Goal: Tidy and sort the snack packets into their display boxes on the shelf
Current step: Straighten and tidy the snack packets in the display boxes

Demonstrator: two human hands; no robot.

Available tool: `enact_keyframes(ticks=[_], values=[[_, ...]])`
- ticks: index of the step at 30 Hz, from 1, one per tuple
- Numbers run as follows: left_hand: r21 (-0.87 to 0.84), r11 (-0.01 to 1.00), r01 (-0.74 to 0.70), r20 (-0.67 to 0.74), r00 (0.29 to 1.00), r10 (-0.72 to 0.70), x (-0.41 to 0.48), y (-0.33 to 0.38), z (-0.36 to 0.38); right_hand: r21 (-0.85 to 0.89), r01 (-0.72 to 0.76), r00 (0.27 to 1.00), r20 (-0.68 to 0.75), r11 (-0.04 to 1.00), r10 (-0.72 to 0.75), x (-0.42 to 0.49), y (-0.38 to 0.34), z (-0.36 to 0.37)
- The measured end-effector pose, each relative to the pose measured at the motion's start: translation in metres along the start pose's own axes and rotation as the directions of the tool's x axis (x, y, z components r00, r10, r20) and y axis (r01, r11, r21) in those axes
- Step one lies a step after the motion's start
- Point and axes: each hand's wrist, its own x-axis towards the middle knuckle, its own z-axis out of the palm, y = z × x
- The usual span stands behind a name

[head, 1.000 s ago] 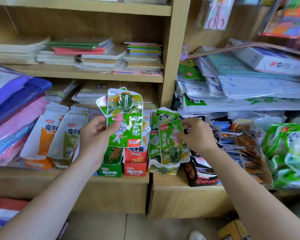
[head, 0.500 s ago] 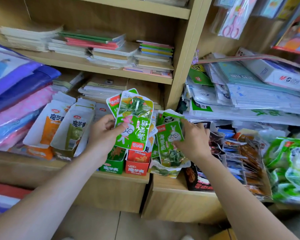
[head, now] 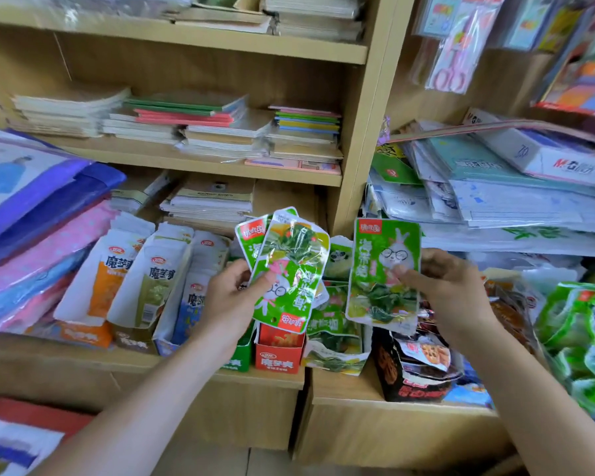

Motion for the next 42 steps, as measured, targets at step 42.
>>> enact_keyframes(ticks=[42], values=[[0.272, 0.958, -0.087, -0.066, 0.992, 0.109, -0.003, 0.021, -0.025, -0.698, 0.263, 0.914, 0.401, 0.666, 0.06, 0.008, 0.029, 0.065]])
